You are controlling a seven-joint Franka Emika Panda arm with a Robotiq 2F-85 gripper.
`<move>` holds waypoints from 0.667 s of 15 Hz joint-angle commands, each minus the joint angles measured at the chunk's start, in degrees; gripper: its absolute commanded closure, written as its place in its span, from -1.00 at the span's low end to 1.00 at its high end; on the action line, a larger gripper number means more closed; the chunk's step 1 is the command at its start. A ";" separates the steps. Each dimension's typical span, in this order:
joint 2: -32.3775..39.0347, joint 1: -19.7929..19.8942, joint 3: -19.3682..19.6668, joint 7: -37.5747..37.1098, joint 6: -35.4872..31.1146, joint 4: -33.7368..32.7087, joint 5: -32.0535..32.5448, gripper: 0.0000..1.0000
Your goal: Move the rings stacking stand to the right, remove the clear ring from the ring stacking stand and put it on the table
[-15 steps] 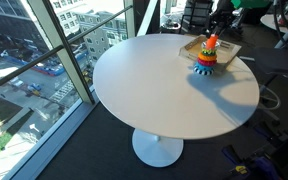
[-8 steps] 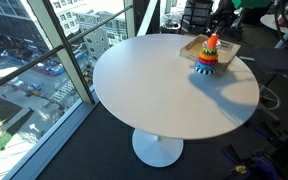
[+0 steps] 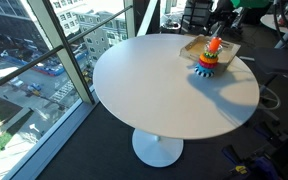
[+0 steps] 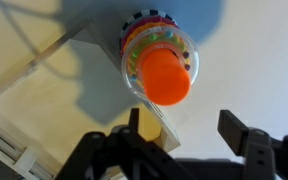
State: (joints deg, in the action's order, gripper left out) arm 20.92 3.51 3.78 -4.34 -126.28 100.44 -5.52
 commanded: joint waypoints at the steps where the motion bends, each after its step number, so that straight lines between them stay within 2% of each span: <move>1: -1.83 0.64 -1.48 2.32 1.28 0.99 -1.97 -1.00; 5: -2.83 0.79 -3.14 5.89 5.68 1.05 -4.55 -1.00; 10: -4.10 0.24 -2.51 4.52 11.62 1.34 -3.23 -1.00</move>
State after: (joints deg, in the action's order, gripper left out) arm 19.06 3.49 1.04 -0.09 -117.34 100.46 -8.87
